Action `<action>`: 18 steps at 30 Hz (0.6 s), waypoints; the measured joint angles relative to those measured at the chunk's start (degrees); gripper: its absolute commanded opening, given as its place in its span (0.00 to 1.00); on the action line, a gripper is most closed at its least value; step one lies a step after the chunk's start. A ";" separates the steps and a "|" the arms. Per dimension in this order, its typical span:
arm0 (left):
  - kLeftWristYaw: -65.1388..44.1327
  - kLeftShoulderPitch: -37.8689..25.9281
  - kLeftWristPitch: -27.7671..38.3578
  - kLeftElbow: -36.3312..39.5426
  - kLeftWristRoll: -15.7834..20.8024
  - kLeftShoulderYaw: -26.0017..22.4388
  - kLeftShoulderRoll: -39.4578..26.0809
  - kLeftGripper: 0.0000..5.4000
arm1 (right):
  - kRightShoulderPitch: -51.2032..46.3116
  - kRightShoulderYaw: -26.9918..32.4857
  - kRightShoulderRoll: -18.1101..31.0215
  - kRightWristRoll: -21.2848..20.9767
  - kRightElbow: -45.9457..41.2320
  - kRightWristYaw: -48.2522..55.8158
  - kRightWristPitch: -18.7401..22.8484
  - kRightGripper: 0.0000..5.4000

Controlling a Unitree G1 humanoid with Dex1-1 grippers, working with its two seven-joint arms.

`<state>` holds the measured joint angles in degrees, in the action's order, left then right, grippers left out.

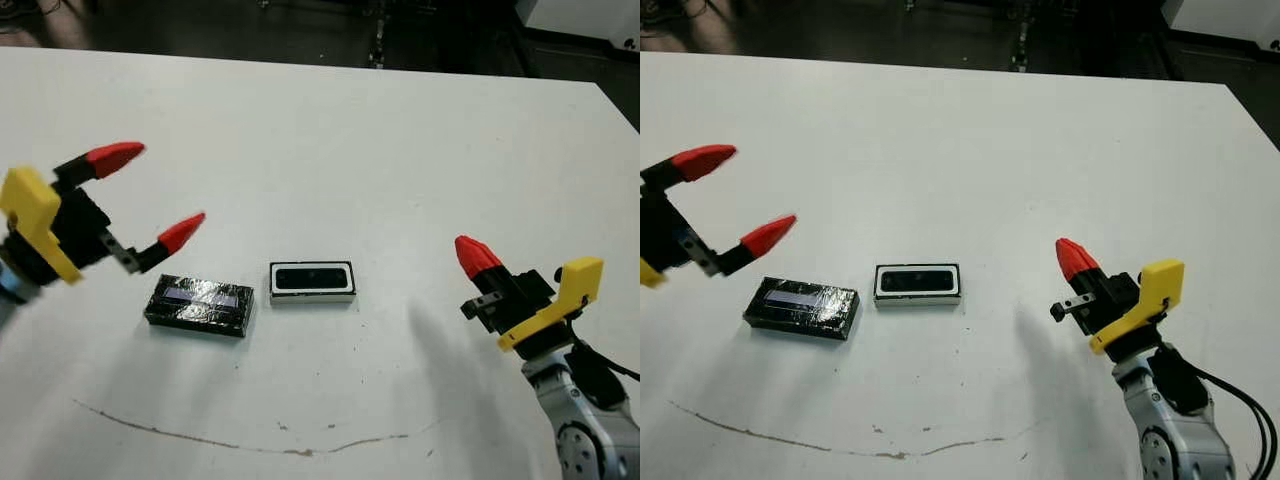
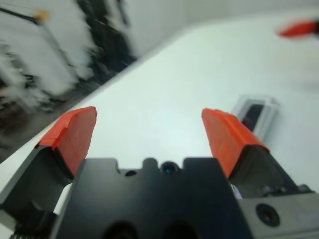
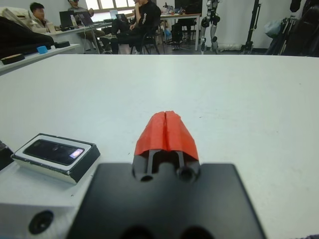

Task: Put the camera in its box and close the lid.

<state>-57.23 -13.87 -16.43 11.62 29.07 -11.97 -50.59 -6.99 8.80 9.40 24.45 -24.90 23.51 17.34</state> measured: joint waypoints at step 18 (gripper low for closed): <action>-34.57 -23.22 -1.95 -24.78 -6.60 19.48 -2.47 1.00 | 0.59 -1.02 -0.04 0.74 0.90 -1.58 -0.39 0.00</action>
<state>-91.80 -37.08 -18.38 -13.16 22.47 7.51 -53.06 -6.40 7.79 9.36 25.19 -24.01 21.93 16.95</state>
